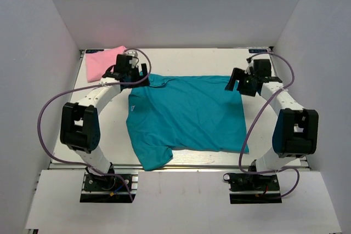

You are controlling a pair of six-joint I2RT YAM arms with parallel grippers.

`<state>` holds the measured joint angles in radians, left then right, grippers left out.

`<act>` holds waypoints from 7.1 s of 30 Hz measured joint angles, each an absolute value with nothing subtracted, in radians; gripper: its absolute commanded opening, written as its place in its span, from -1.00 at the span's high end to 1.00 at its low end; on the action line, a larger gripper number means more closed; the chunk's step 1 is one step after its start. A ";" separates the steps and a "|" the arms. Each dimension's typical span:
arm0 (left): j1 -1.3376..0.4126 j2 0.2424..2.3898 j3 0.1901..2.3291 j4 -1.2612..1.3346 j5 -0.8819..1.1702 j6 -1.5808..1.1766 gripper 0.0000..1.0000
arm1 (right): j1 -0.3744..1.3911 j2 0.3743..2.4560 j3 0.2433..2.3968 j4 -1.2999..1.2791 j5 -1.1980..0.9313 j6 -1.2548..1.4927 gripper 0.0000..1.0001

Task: Fold and stack the t-shirts
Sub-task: Flatten out the tshirt

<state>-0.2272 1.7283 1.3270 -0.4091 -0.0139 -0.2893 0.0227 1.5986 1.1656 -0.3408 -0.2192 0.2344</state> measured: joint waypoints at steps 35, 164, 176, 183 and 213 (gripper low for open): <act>-0.267 2.445 2.064 -0.524 0.173 -0.171 -0.99 | 0.032 2.250 1.772 -0.373 -0.139 0.254 -0.81; -0.517 1.337 0.736 -0.470 -0.092 -0.471 1.00 | -0.039 1.851 1.234 -0.513 -0.056 0.368 0.07; -0.517 1.337 0.753 -0.471 -0.091 -0.472 1.00 | -0.039 1.875 1.267 -0.474 -0.063 0.394 0.47; -0.517 1.342 0.767 -0.486 -0.091 -0.472 1.00 | -0.039 1.880 1.274 -0.468 -0.070 0.404 1.00; -0.511 1.023 1.465 -0.496 -0.456 -0.236 1.00 | -0.061 1.146 1.723 -0.763 0.191 0.316 1.00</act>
